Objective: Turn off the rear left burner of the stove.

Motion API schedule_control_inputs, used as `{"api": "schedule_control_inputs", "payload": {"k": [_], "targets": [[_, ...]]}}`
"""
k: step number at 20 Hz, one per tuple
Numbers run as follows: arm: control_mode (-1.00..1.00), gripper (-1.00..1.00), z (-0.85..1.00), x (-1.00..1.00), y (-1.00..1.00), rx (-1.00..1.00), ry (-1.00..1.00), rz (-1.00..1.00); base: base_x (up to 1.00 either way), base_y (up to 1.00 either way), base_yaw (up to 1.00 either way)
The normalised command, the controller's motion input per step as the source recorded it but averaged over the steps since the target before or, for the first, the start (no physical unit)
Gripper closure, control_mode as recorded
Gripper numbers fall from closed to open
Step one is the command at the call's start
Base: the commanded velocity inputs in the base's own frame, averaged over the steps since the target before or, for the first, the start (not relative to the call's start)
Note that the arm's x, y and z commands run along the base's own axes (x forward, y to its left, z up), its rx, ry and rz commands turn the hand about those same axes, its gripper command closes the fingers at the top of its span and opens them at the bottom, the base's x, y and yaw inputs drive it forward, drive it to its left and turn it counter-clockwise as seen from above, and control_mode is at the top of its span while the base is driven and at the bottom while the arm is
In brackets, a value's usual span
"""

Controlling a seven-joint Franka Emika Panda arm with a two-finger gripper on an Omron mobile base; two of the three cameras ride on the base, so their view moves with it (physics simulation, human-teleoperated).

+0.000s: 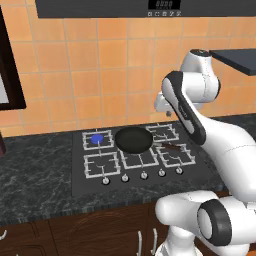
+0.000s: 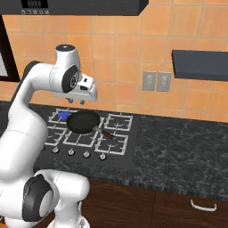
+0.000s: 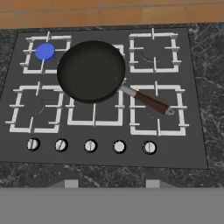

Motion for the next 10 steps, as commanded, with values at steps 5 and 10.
{"api": "schedule_control_inputs", "payload": {"k": [5,10], "targets": [[-1.00,-1.00,-0.03,-0.38,0.08,-0.02,-0.16,0.04,0.00,0.00,0.00],[-1.00,-1.00,-0.24,-0.76,0.45,-0.16,-0.31,0.37,0.00,0.00,0.00]]}}
